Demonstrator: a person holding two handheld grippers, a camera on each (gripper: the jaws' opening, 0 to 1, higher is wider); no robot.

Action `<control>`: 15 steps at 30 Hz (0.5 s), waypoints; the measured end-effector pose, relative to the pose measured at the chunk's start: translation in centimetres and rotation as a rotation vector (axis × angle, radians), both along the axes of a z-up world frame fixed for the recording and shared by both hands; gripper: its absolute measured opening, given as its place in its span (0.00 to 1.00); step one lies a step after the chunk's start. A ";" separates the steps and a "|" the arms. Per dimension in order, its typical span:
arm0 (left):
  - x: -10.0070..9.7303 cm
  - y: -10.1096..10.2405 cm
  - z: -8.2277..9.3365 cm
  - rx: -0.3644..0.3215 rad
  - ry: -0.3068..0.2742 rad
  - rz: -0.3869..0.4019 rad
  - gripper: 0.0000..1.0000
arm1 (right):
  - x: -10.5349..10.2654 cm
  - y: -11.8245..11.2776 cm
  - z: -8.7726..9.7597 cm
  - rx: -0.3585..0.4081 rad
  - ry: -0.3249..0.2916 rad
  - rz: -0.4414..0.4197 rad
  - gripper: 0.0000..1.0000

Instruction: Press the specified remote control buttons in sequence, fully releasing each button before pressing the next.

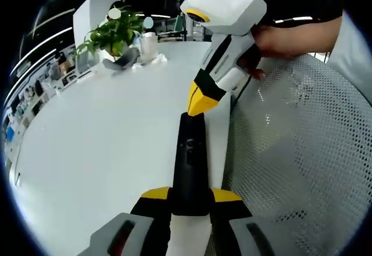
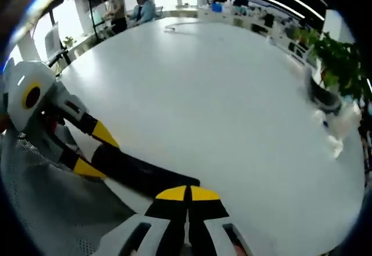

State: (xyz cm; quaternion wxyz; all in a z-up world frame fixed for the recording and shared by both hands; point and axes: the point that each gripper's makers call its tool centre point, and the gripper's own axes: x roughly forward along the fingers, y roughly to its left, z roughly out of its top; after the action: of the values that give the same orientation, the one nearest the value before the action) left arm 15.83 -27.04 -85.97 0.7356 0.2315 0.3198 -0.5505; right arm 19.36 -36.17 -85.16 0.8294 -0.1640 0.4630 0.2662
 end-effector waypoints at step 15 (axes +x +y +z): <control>0.0 -0.1 0.0 0.003 0.003 0.004 0.24 | 0.3 -0.2 0.1 0.091 0.063 -0.126 0.00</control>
State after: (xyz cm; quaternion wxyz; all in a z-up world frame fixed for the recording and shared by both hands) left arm 15.84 -27.09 -85.99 0.7358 0.2311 0.3225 -0.5488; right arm 19.69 -36.35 -85.08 0.8360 -0.0882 0.4857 0.2395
